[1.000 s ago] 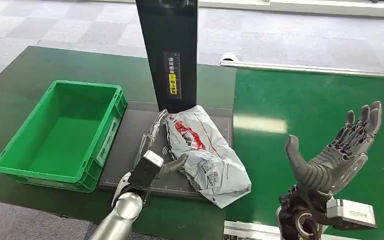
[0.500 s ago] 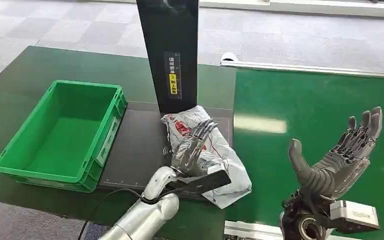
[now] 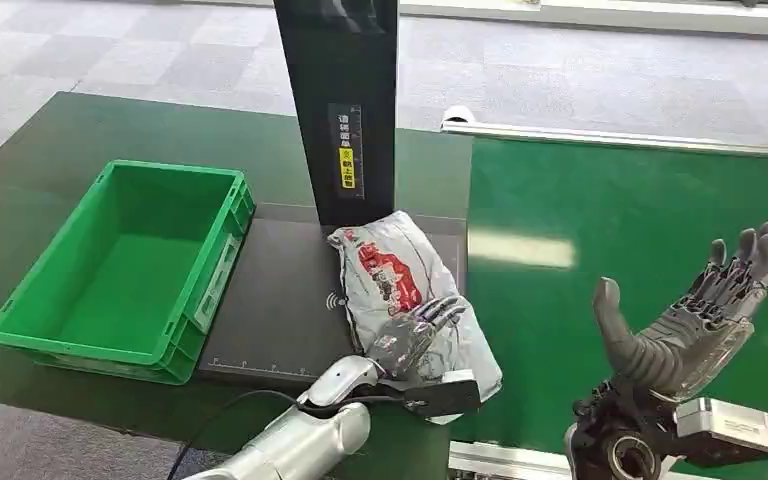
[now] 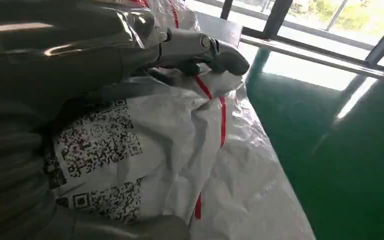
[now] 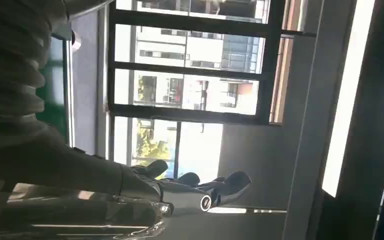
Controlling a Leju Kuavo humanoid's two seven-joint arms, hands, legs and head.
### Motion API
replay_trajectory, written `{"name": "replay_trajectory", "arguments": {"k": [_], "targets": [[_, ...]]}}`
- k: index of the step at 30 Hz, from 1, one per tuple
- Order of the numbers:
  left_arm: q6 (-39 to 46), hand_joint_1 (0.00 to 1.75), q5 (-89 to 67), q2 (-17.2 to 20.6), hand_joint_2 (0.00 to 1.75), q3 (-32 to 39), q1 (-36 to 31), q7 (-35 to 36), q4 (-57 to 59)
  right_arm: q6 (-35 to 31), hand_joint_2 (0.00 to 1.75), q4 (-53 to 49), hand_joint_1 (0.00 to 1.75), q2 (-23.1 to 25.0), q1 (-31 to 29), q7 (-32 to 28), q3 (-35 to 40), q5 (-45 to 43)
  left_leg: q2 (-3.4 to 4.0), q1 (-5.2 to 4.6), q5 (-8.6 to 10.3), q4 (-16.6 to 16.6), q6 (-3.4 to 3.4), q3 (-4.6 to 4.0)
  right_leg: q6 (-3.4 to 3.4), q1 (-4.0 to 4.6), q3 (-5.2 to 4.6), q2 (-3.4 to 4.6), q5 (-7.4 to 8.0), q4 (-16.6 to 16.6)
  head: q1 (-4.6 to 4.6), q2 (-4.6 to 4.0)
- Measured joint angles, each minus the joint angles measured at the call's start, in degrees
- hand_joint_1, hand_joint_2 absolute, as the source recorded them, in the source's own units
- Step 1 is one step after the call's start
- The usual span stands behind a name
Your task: Moved the parcel from conveyor to table for the left to box.
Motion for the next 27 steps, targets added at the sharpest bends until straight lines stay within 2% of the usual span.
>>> {"name": "replay_trajectory", "arguments": {"k": [18, 20, 23, 27], "targets": [[-0.72, 1.75, -1.36, 0.11, 1.75, 4.02, -1.14, -1.38, 2.45, 0.55, 1.75, 0.68, 0.0, 0.0, -0.03, 0.0, -2.58, -0.61, 0.0, 0.01, 0.0, -0.01, 0.0, 0.24, 0.0, 0.01, 0.23, 0.0, 0.0, 0.0, 0.0, 0.0], [-1.24, 1.75, -0.14, 0.13, 1.75, 4.96, -1.03, -2.74, 2.43, 0.46, 1.75, 0.68, 0.0, 0.0, -0.03, 0.0, -2.58, -0.63, 0.0, 0.01, 0.0, -0.01, 0.0, 0.25, 0.0, 0.01, 0.23, 0.0, 0.0, 0.0, 0.0, 0.0], [-4.23, 1.75, 4.98, 0.28, 1.75, 7.84, -0.39, -8.8, 1.47, 0.31, 1.75, 0.81, 0.0, 0.0, -0.03, 0.0, -2.6, -0.7, -0.01, 0.01, 0.0, -0.01, 0.0, 0.25, 0.0, 0.01, 0.23, 0.0, 0.0, 0.0, -0.02, 0.0], [-5.4, 1.75, 6.03, 0.42, 1.75, 9.95, 0.71, -10.51, -0.18, 0.17, 1.75, 0.98, 0.0, 0.0, -0.04, 0.0, -2.6, -0.81, -0.02, 0.01, 0.0, -0.01, 0.0, 0.21, 0.0, 0.01, 0.22, -0.01, 0.0, 0.0, -0.02, 0.0]]}}
